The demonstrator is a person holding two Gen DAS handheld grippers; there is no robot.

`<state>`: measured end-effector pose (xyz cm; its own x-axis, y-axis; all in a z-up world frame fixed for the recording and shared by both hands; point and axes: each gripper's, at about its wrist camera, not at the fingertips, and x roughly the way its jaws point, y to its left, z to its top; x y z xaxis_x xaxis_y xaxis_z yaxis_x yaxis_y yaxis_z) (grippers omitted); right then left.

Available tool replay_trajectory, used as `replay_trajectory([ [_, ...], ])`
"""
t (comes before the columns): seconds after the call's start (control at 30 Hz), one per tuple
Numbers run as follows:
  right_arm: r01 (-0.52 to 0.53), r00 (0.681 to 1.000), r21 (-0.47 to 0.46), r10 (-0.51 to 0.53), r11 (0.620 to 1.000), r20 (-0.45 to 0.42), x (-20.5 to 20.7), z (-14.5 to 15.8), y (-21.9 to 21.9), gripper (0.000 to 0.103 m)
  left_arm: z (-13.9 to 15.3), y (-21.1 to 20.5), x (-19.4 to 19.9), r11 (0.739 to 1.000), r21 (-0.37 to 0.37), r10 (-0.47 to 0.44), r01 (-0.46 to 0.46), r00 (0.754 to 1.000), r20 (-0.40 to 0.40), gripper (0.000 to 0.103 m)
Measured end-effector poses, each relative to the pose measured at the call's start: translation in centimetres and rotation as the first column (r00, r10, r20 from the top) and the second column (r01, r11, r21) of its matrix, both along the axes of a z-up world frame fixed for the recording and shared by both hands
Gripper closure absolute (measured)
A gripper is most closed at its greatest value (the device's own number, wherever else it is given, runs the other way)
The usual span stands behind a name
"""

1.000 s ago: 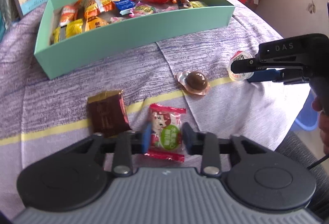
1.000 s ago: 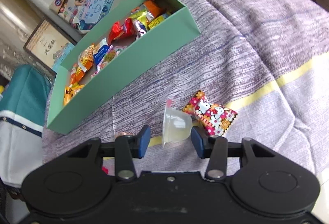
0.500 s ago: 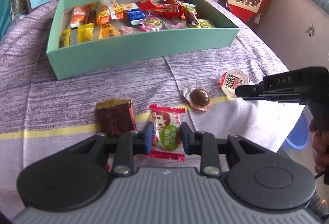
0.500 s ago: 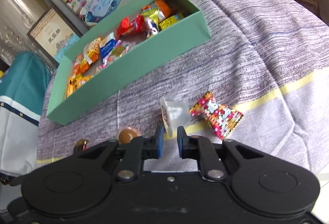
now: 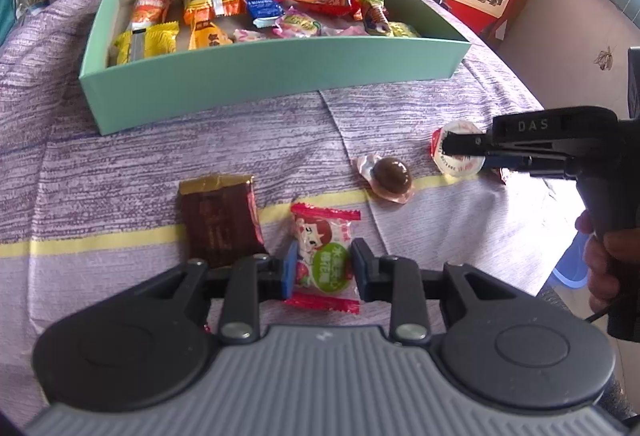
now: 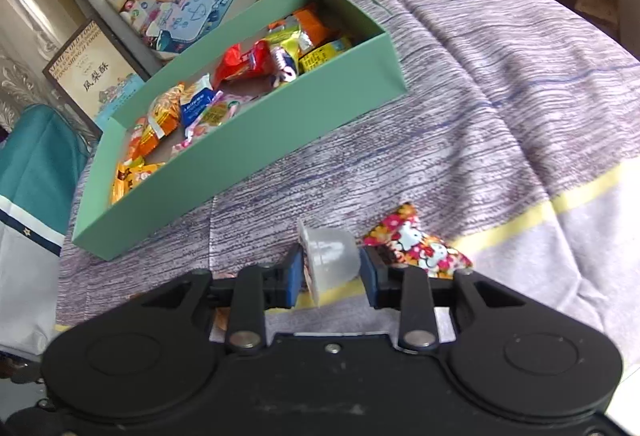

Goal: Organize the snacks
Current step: 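Carry both candies into the mint-green tray and open both tools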

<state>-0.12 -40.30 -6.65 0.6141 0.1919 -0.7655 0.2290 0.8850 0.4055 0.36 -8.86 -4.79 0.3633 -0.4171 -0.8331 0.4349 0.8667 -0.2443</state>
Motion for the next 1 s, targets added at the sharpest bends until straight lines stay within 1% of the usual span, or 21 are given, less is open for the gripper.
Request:
replay_trajectory([
  [0.13, -0.031, 0.999, -0.074, 0.030, 0.997, -0.013, 0.6, 0.3, 1.0, 0.074, 0.0, -0.7, 0.1, 1.000, 0.020, -0.020, 0.020, 1.000, 0.016, 0.073],
  [0.2, -0.041, 0.999, -0.081, 0.040, 0.996, -0.020, 0.7, 0.6, 1.3, 0.076, 0.0, -1.0, 0.1, 0.999, 0.026, -0.029, 0.028, 0.999, 0.027, 0.075],
  [0.3, -0.038, 0.999, -0.060, 0.037, 0.997, -0.007, 0.7, 1.5, 1.1, 0.076, 0.5, -0.8, 0.4, 1.000, -0.002, -0.015, 0.015, 0.999, 0.043, 0.077],
  [0.4, -0.008, 1.000, -0.005, 0.008, 1.000, 0.009, 0.6, 2.6, 0.1, 0.076, 1.4, -0.3, 1.1, 0.999, -0.035, 0.010, -0.008, 0.998, 0.056, 0.077],
  [0.53, -0.008, 0.999, 0.054, 0.005, 0.998, 0.052, 1.7, 5.0, 0.0, 0.076, 3.8, 1.3, 3.0, 0.993, -0.105, 0.070, -0.061, 0.994, 0.083, 0.077],
  [0.63, -0.053, 0.996, 0.072, 0.047, 0.996, 0.079, 3.9, 6.4, 1.2, 0.076, 6.0, 2.7, 5.4, 0.985, -0.142, 0.122, -0.102, 0.983, 0.136, 0.077],
  [0.7, -0.086, 0.993, 0.086, 0.078, 0.993, 0.084, 6.1, 6.9, 2.5, 0.076, 6.8, 3.5, 7.4, 0.980, -0.147, 0.158, -0.134, 0.973, 0.165, 0.077],
  [0.77, -0.119, 0.990, 0.085, 0.111, 0.989, 0.090, 8.1, 7.3, 4.2, 0.076, 7.2, 4.2, 9.7, 0.975, -0.147, 0.192, -0.167, 0.965, 0.177, 0.077],
  [0.9, -0.168, 0.983, 0.083, 0.161, 0.982, 0.087, 12.1, 7.3, 7.3, 0.076, 6.5, 5.5, 14.3, 0.964, -0.139, 0.246, -0.226, 0.958, 0.148, 0.077],
  [1.0, -0.192, 0.980, 0.072, 0.188, 0.979, 0.063, 14.9, 6.7, 9.5, 0.076, 5.6, 5.6, 17.0, 0.961, -0.126, 0.262, -0.247, 0.957, 0.123, 0.077],
])
